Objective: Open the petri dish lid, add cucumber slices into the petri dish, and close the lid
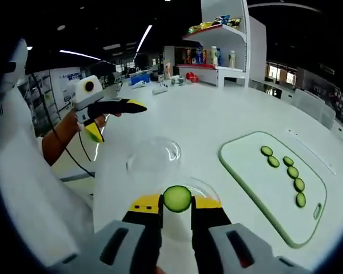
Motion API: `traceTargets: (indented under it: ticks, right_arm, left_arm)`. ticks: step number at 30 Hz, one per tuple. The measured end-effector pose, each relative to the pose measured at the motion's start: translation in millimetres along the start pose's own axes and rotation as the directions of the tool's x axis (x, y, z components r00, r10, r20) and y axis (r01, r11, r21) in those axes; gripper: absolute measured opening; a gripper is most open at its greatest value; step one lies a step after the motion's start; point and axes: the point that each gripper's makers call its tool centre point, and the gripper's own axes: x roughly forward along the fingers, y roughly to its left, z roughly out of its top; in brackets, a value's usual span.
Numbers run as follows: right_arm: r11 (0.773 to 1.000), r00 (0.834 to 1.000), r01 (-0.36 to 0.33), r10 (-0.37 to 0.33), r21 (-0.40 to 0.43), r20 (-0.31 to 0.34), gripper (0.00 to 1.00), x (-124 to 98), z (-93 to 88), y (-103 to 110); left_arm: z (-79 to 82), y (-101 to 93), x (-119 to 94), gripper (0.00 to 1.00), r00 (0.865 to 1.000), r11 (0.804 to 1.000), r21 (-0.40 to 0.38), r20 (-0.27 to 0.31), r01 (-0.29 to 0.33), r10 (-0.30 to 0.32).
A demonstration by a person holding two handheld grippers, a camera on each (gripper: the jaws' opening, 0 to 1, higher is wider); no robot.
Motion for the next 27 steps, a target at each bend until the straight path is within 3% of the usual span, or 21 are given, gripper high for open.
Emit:
traceTargets:
  ticks: [27]
  right_arm:
    - [1.000,0.997,-0.002,0.002,0.005,-0.074,0.19,15.0,-21.3,-2.6]
  left_arm:
    - [-6.8,0.5,-3.4,0.69,1.000,1.000,-0.013,-0.003,-0.007,0.007]
